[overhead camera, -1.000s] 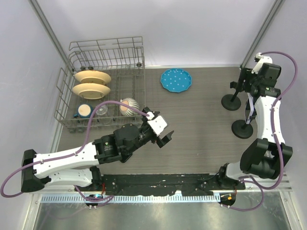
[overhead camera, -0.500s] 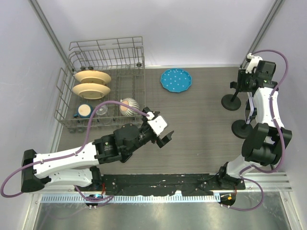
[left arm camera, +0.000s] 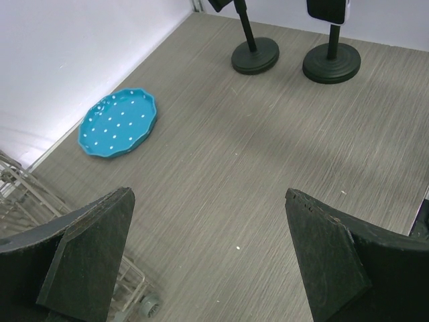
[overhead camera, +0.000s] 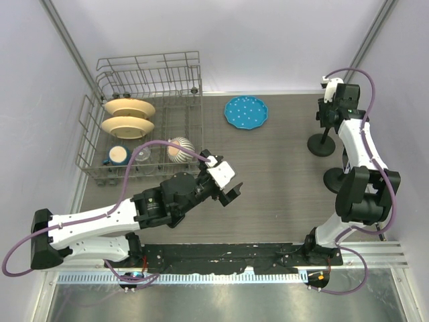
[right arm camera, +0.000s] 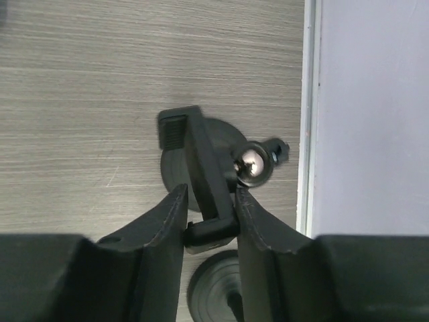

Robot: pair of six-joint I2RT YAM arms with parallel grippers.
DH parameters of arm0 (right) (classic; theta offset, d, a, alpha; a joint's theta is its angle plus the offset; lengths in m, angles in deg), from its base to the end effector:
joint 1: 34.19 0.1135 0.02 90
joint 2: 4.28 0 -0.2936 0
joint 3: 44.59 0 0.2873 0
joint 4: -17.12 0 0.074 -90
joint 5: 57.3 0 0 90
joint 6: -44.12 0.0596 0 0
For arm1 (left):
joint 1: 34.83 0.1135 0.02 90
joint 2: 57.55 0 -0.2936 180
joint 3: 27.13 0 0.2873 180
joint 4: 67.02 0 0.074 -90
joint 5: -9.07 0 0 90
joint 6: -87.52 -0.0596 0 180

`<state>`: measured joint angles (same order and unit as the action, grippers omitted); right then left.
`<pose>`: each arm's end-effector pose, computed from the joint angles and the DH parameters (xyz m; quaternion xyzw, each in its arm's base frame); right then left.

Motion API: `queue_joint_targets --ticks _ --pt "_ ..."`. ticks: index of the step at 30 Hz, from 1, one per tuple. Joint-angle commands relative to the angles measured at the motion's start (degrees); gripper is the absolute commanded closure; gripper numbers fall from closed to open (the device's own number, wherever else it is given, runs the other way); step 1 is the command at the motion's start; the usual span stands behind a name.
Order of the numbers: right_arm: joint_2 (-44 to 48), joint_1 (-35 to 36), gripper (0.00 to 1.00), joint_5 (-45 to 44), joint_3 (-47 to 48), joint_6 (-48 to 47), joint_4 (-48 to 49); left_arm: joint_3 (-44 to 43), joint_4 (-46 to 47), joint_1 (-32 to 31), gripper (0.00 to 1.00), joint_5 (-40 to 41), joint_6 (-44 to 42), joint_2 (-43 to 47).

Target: Place the phone on the phone stand

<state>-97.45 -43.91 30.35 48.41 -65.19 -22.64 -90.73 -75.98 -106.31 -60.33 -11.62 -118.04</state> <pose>0.4194 -0.0743 0.3201 -0.0671 0.9034 -0.1240 0.4049 0.1124 -0.2696 0.3714 0.3811 0.6344 -0.2277 0.6328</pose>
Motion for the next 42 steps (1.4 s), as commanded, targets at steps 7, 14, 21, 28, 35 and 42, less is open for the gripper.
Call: queue_joint_targets --ticks 7,14,21,28,35,42 --pt "2.98 5.13 0.99 7.44 -1.05 0.24 3.79 -2.86 0.86 1.69 0.00 0.67 0.62 0.28" --pt "11.85 15.75 0.99 12.10 -4.04 4.54 5.56 -2.50 1.65 2.75 0.00 2.86 0.01 1.69" --pt "24.50 27.18 0.99 15.70 -14.91 7.09 3.62 -1.98 3.14 3.54 0.00 5.67 -0.61 3.97" --pt "35.33 35.46 0.99 18.88 -30.49 10.52 13.37 -1.10 4.46 3.63 0.00 6.82 -0.61 5.64" --pt "37.09 40.12 0.99 20.18 -38.14 10.87 22.06 -1.62 4.65 3.63 0.00 8.31 0.35 6.00" --pt "35.86 40.92 0.99 24.49 -43.23 14.04 29.44 -3.30 -1.77 7.58 0.00 3.49 16.58 8.28"
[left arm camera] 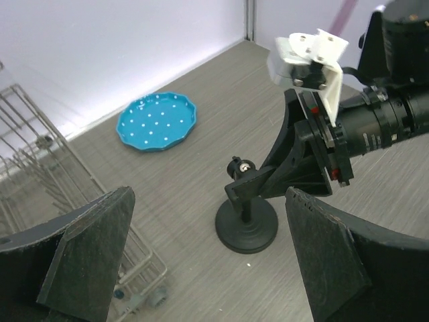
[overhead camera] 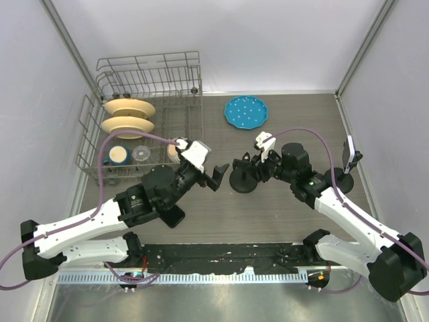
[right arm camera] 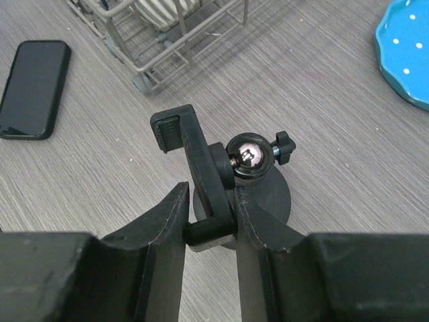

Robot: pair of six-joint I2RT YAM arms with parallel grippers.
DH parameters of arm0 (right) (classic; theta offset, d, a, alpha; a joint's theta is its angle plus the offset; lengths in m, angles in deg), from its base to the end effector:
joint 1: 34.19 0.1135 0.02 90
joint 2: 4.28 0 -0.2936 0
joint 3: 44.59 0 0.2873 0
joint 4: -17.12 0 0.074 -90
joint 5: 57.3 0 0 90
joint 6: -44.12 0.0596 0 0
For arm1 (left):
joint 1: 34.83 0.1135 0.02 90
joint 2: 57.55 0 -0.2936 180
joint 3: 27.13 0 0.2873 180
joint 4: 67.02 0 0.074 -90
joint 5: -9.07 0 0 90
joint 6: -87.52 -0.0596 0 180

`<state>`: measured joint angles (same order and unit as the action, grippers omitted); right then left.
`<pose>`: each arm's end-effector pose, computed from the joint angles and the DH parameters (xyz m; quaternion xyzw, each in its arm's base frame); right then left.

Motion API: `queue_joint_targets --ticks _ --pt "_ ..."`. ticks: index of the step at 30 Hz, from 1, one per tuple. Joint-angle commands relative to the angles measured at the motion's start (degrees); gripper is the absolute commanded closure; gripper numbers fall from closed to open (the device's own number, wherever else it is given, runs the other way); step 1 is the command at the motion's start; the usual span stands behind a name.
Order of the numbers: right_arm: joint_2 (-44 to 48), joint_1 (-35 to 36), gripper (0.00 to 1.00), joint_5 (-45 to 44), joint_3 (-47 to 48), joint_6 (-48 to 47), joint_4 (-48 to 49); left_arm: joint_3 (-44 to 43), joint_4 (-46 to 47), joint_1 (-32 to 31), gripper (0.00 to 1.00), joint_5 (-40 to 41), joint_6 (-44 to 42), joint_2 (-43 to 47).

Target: Place the phone on the phone stand

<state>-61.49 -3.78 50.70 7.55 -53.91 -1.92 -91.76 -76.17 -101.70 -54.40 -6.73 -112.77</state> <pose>0.2205 0.1508 0.2815 -0.3532 0.7547 0.2330 0.5015 0.1279 -0.2317 0.4022 0.2671 0.6532 -0.2202 0.6735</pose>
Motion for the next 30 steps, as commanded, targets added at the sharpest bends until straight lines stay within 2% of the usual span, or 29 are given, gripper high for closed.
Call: queue_joint_targets --ticks 1,7,11,14,17,18,23,24,30 --pt "0.25 0.79 0.99 4.32 -3.26 2.76 10.22 -2.18 -3.14 3.84 0.00 -3.75 13.98 3.97" --pt "0.79 0.70 0.99 6.43 -9.42 4.07 15.67 -0.51 -11.92 8.33 0.00 -4.11 25.85 7.67" --pt "1.05 0.70 0.99 5.47 -12.40 6.18 18.75 -0.77 -18.44 9.48 0.02 -0.96 31.40 9.34" --pt "2.01 0.70 0.99 3.37 -11.98 6.01 15.87 -1.38 -23.71 9.83 0.02 1.15 35.08 9.69" --pt "2.54 0.79 0.84 -1.46 -10.04 6.80 11.30 -2.09 -30.39 10.09 0.00 6.59 41.04 9.61" --pt "2.63 0.70 0.68 -2.43 -9.60 7.24 10.59 -2.18 -34.41 10.09 0.00 10.70 43.17 9.26" --pt "2.10 0.79 0.32 -6.65 -7.93 10.93 8.22 -2.62 -48.92 11.85 0.00 16.54 58.81 6.89" --pt "2.10 0.79 0.14 -7.10 -7.67 11.72 7.87 -2.71 -52.95 12.20 0.00 16.37 62.75 6.45" --pt "3.94 0.79 0.13 -4.74 -6.43 14.53 8.21 -1.31 -61.77 14.84 0.00 11.80 70.59 5.04"
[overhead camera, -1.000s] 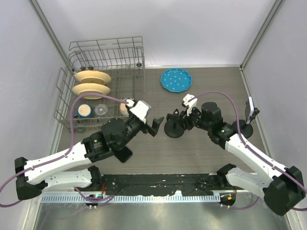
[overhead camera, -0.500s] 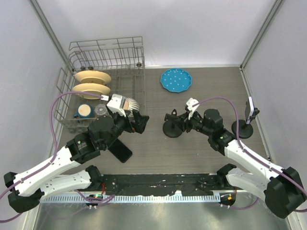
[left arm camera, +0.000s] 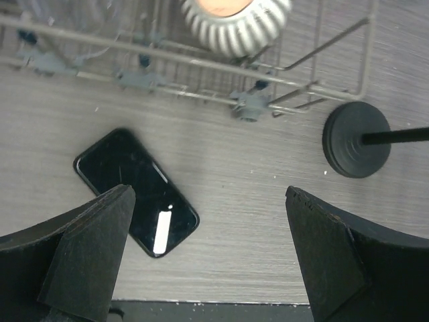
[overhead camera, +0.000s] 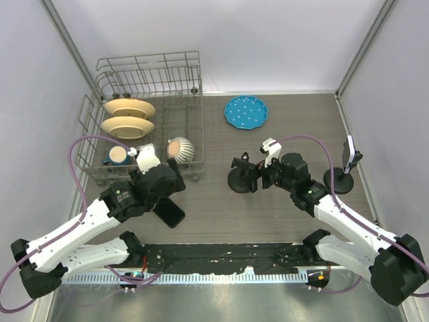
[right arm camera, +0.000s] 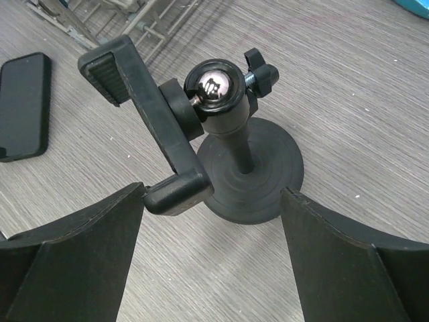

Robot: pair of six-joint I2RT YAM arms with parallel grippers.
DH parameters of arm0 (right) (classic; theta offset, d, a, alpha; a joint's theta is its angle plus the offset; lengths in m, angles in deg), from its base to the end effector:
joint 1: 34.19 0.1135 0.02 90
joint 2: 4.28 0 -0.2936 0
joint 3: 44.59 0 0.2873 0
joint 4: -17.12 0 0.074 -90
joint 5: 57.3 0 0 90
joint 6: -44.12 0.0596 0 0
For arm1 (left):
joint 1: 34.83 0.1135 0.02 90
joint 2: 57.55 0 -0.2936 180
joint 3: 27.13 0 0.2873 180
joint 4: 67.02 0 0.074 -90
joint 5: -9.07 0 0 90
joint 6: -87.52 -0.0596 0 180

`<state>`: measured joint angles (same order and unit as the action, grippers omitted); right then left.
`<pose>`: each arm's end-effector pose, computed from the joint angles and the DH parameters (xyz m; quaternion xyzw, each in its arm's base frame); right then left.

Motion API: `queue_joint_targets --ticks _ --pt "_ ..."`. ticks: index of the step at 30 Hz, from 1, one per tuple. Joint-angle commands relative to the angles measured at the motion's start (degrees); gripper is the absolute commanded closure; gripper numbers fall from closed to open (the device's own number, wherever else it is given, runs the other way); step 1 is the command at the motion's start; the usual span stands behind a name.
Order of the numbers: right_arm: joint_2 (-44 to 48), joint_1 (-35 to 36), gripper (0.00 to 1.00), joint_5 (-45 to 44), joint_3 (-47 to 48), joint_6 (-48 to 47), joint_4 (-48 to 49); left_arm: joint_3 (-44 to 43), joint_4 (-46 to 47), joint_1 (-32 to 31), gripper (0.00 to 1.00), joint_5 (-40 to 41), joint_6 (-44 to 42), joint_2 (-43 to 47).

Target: Place the phone on the phone stand

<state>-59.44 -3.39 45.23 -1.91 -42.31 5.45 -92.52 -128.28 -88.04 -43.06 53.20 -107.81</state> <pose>0.2110 0.1409 0.2383 -0.2541 0.7970 0.2471 0.4891 0.1452 -0.1331 0.3270 -0.1401 0.8746 -0.1124 0.4503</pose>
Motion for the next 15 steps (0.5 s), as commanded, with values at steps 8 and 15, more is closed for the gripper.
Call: queue_joint_targets --ticks 8,15 --pt "7.95 0.48 0.13 2.93 0.83 4.07 3.75 8.34 -7.04 7.41 0.00 -9.12 24.90 -2.38" --pt "8.75 0.48 0.12 4.51 0.48 4.86 4.62 5.88 -10.82 12.69 0.00 -10.53 27.55 -16.07"
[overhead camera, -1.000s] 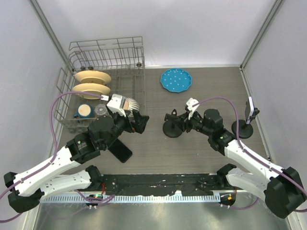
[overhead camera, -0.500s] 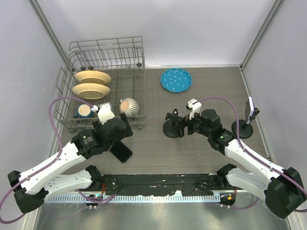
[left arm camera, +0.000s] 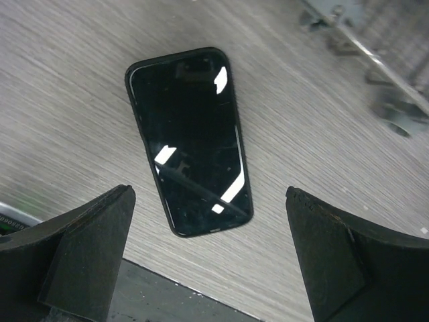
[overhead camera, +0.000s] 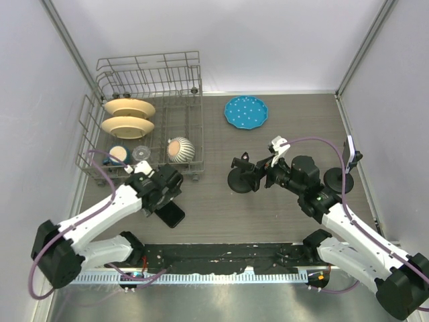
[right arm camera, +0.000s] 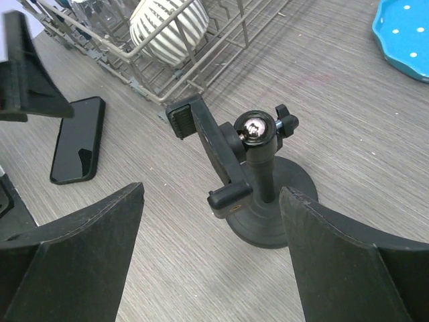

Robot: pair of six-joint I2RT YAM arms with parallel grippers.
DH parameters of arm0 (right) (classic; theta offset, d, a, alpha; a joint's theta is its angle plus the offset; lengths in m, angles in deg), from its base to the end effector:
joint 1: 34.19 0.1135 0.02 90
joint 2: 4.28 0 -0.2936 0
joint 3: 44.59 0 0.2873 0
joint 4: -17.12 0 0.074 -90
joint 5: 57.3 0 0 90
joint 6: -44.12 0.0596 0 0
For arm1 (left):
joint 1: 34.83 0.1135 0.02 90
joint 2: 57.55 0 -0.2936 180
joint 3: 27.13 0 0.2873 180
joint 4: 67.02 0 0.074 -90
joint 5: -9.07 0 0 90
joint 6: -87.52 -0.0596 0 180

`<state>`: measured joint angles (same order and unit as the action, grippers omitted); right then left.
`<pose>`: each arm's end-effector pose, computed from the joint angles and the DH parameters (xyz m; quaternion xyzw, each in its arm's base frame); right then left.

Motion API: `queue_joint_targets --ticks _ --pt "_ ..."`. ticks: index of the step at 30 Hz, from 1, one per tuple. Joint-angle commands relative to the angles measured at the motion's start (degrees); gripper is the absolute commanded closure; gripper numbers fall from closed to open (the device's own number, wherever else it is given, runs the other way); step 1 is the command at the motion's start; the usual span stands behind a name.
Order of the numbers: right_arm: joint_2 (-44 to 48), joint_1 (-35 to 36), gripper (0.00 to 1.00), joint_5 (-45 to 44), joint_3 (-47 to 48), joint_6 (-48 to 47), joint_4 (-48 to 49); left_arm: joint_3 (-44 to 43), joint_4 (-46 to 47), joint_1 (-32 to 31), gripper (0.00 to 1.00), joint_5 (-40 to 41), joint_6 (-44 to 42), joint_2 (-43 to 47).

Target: Place the phone on the phone stand

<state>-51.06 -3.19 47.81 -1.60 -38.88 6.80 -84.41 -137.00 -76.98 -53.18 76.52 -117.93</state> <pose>0.1919 0.1334 0.2764 -0.2416 0.7479 0.2965 0.5426 0.1659 -0.1127 0.2319 -0.3370 0.8999 -0.0079 0.2768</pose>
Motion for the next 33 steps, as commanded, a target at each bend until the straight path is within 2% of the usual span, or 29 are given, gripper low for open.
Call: queue_joint_targets --ticks 1,7,12,17,21,25,33 --pt "0.29 0.28 0.12 2.20 -0.52 1.52 4.32 -2.23 -1.58 1.98 0.00 -1.20 4.40 -7.28" --pt "0.55 0.28 0.12 1.41 -1.84 0.99 5.91 -1.00 6.16 3.30 0.00 -5.42 6.94 -15.28" --pt "0.38 0.37 0.12 1.23 -1.58 0.99 6.35 0.31 6.43 3.30 0.00 -7.18 10.82 -18.19" --pt "-0.24 0.28 0.12 2.11 -1.49 1.17 6.26 6.11 11.34 3.30 0.00 -8.93 11.61 -15.57" --pt "0.73 0.28 0.12 1.41 -1.93 1.08 5.56 10.59 11.79 3.30 0.00 -8.15 11.88 -11.17" --pt "1.08 0.28 0.12 1.06 -2.02 1.08 5.38 10.87 8.99 3.39 0.00 -5.95 11.79 -7.48" --pt "-0.85 0.37 0.12 2.46 -1.85 1.17 6.17 7.35 5.02 3.30 0.00 -5.86 11.00 -7.21"
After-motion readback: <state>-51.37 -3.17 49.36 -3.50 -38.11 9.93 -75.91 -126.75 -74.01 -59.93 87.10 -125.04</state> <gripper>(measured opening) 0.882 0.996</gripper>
